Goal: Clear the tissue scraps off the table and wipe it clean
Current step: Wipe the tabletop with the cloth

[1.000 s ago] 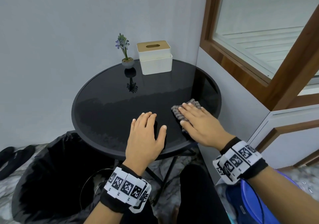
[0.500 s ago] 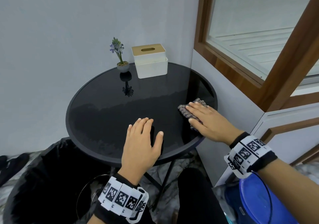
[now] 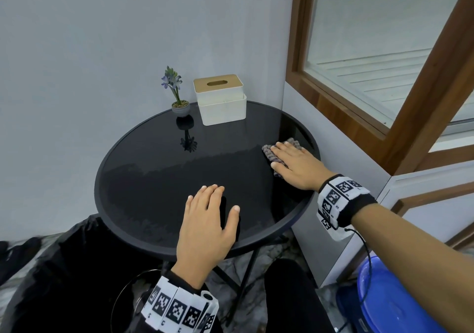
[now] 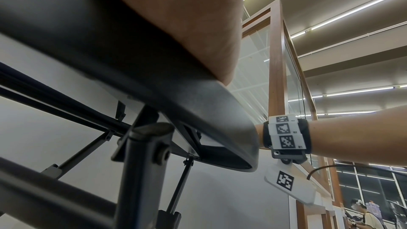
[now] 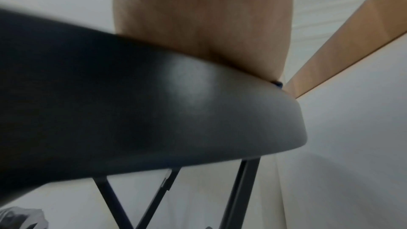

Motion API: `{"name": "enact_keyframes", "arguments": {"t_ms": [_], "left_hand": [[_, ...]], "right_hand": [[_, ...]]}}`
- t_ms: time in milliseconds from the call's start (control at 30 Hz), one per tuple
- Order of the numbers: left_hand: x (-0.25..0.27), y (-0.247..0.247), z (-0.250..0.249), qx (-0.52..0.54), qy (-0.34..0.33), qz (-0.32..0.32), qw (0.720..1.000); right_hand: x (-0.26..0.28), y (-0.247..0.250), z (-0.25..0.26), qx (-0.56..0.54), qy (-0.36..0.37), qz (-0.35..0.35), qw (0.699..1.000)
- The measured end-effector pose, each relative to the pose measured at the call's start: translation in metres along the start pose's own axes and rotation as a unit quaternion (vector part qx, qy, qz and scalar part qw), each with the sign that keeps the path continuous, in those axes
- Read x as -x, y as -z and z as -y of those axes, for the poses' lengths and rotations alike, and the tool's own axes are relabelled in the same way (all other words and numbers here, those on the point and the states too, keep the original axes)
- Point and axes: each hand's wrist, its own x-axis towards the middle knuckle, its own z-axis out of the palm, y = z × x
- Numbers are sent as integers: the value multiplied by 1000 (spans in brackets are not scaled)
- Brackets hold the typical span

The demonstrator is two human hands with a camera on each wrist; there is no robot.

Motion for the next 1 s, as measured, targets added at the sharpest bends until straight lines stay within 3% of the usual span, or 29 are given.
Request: {"name": "enact_keyframes", "arguments": {"t_ms": [300,1000], "left_hand": [[0,-1,0,16,2,-5,1000],[1,-3,-1,6,-7,8,1000]], "right_hand": [[32,-10,-6,-27,106,-32,994],[-14,0,-28,15,19,-17,1000]]}}
